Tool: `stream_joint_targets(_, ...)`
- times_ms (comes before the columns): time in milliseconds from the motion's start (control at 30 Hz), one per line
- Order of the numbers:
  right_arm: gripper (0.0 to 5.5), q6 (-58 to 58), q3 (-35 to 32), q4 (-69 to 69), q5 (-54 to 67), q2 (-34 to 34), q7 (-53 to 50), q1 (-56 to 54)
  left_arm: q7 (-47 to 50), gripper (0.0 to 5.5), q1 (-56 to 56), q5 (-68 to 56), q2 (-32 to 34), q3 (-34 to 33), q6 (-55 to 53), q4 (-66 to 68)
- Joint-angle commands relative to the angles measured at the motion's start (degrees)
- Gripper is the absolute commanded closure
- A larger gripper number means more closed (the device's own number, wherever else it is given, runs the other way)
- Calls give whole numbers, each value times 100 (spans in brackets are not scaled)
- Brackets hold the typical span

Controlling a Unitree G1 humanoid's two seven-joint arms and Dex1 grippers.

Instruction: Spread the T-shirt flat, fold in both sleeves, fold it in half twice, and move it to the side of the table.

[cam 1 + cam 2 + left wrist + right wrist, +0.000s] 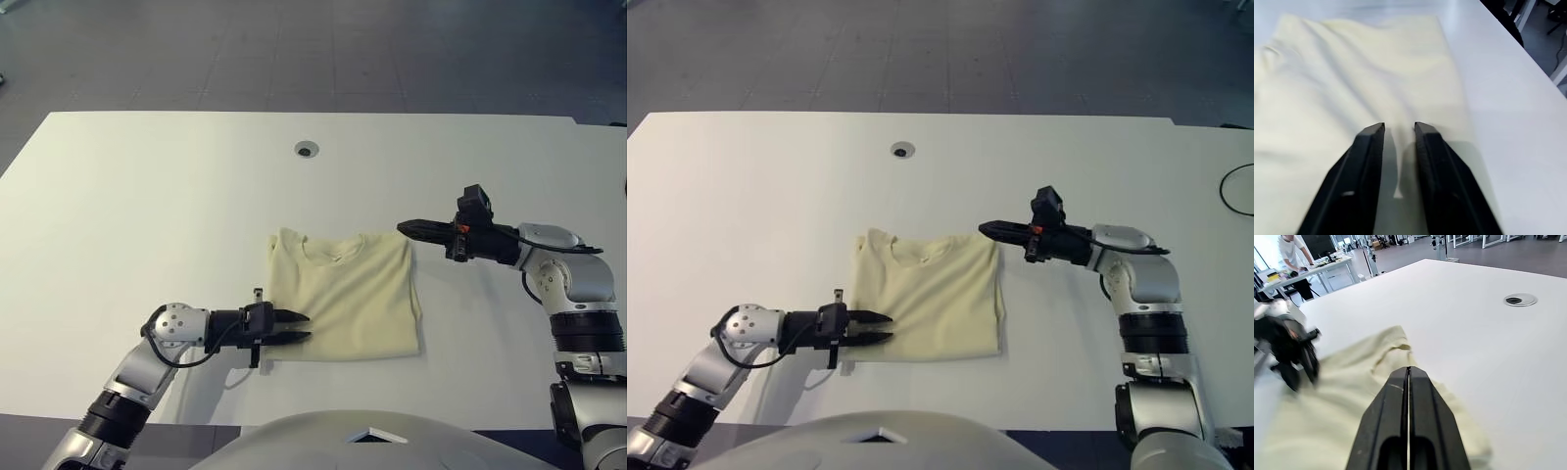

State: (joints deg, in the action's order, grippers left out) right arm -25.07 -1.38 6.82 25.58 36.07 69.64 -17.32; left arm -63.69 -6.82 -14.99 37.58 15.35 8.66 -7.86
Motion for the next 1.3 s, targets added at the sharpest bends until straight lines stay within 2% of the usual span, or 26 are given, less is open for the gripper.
stream_joint_targets(33, 550, 771, 298, 74, -791, 60, -457, -91, 124, 351, -114, -174, 213, -415, -86, -484)
stream_joint_targets(300, 550, 2002, 924, 1121, -1941, -42, -887, -347, 344, 232, -435, 155, 512, -877, 27, -792)
stream_joint_targets(533, 550, 2477, 1162, 1637, -2321, -10, -856, -403, 512, 125, -597, 1201, 618, -460, 511, -432)
stream_joint_targets(767, 550, 2762, 1269, 1590, -2513, 179, -718, -227, 747, 19, -415, 1853, 716, -140, 758, 38)
stream_joint_targets(1100, 550, 2944, 1392, 746, -2920, 991, -640, 528, 1010, 11, 656, 2753, 1294, -53, 1264, 899)
stream_joint_targets(1300, 550, 2879, 1454, -620, -2885, 1695, -272, 1373, 1214, 11, 1860, 3489, 1146, 399, 2016, 1909)
